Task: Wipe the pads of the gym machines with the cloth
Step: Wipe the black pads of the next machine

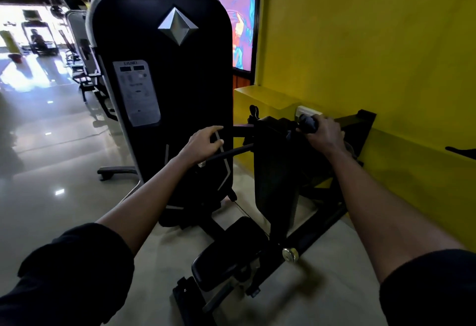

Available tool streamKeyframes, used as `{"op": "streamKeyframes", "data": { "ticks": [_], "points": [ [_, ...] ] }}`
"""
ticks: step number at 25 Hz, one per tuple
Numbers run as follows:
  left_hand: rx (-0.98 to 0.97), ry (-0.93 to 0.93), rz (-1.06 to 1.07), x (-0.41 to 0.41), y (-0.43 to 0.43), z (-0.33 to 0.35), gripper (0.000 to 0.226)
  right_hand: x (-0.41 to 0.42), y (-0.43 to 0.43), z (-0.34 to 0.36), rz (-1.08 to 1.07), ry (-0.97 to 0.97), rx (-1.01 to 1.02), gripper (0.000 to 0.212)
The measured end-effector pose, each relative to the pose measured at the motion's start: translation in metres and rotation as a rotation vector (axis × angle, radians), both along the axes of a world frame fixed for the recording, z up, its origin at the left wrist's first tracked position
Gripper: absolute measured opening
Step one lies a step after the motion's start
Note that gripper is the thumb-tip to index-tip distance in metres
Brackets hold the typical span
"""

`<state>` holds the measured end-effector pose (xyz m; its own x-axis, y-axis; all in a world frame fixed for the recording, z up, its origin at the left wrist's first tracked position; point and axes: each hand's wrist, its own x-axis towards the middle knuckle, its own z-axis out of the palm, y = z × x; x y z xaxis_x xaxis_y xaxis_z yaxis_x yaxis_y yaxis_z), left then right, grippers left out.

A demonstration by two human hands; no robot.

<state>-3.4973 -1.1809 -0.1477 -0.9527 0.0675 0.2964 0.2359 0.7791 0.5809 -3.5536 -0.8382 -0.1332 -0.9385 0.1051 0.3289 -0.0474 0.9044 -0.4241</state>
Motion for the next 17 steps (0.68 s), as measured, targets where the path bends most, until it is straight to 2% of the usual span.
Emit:
{"op": "streamKeyframes", "data": {
  "ticks": [9,13,17],
  "points": [
    [-0.006,-0.058,-0.286,-0.134,-0.026,-0.025,0.054,-0.054,-0.053,-0.022,-0.245,-0.056,0.087,0.059],
    [0.031,-0.092,-0.376,-0.182,-0.025,-0.038,0.059,-0.070,-0.070,-0.026,-0.366,0.021,0.016,0.051],
    [0.070,-0.097,-0.465,-0.228,0.000,-0.047,0.058,-0.094,-0.081,-0.034,-0.404,-0.043,0.023,0.048]
  ]
}}
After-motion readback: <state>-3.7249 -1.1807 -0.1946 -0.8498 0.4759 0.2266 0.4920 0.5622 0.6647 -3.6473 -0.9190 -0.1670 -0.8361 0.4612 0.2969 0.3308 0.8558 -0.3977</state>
